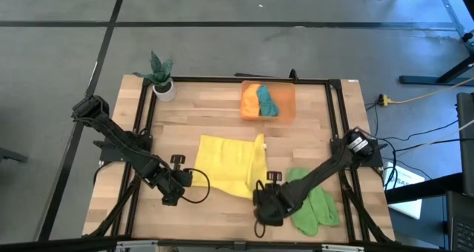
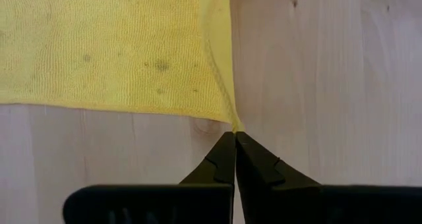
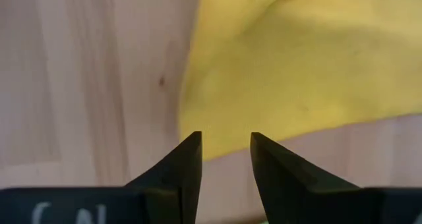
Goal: Roll microfiber towels into tight, uniform cylinder then place into a basket
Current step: Roll the yellow microfiber towel
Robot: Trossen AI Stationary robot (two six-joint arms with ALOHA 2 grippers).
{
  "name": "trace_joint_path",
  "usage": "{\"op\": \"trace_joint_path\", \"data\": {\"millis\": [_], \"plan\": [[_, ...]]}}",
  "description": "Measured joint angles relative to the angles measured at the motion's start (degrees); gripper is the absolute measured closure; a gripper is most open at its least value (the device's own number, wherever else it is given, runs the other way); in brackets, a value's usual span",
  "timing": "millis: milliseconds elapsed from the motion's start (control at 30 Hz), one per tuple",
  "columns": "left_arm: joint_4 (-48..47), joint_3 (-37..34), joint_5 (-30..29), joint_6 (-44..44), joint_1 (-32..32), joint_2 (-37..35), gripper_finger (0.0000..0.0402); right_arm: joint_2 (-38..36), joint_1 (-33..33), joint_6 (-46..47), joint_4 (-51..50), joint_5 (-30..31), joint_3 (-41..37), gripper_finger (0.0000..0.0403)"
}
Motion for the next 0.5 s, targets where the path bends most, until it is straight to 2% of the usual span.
{"op": "trace_joint_path", "data": {"millis": [233,500], "plan": [[0.03,0.0,-0.02,0.01,0.0,0.0,0.0401,4.89,2.87,1.02,0.68,-0.35,-0.07,0.0272],[0.18,0.0,-0.5,-0.03,0.01,0.0,0.0401,8.22,2.97,2.45,1.58,-1.3,-0.07,0.0272]]}}
